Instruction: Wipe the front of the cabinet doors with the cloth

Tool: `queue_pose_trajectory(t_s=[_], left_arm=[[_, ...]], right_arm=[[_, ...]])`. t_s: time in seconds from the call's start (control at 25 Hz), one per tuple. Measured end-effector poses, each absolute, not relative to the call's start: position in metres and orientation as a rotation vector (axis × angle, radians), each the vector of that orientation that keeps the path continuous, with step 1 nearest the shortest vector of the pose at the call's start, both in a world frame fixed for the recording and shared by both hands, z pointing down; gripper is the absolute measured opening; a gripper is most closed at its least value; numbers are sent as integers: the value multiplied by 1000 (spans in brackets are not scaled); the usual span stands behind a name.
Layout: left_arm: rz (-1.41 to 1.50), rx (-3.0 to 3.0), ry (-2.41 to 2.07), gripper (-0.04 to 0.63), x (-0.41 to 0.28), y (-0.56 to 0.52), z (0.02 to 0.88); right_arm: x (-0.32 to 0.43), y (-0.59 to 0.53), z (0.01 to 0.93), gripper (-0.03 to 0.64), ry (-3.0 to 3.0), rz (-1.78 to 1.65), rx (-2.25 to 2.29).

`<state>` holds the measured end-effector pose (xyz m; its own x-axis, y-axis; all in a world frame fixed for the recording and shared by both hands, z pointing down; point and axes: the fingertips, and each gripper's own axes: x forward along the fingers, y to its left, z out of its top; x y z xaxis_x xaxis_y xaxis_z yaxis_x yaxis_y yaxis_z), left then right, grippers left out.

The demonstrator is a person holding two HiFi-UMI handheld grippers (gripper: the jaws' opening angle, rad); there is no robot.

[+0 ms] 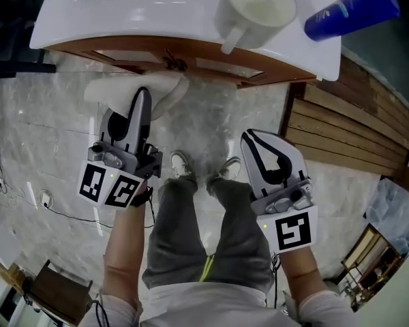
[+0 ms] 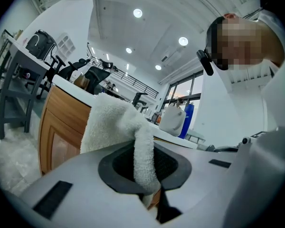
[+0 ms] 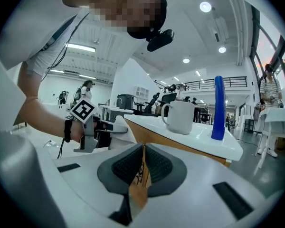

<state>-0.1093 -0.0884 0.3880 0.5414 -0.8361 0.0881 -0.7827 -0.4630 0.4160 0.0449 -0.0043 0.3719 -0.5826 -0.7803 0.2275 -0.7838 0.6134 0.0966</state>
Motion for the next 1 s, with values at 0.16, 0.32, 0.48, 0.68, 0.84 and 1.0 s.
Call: queue_pose_trajectory(t_s=[0.16, 0.32, 0.48, 0.68, 0.84, 1.0], left_arm=[[-198, 2391, -1319, 52, -104, -97, 410], [-209, 2404, -1309, 52, -98, -108, 436], [-244, 2396, -1323, 52, -95, -123, 453], [-262, 2419, -1299, 52, -85, -137, 464], [-269, 2427, -1285, 52, -78, -143, 468], [-280, 2431, -1267, 52, -67, -143, 469]], right_arm=[[43, -4, 401, 44, -2588, -17, 1277], [50, -9, 429, 44, -2597, -10, 1311], [60, -13, 448, 44, -2590, -16, 1347], [69, -17, 460, 44, -2577, -20, 1391], [73, -22, 465, 44, -2573, -31, 1399], [77, -23, 467, 44, -2568, -26, 1408]])
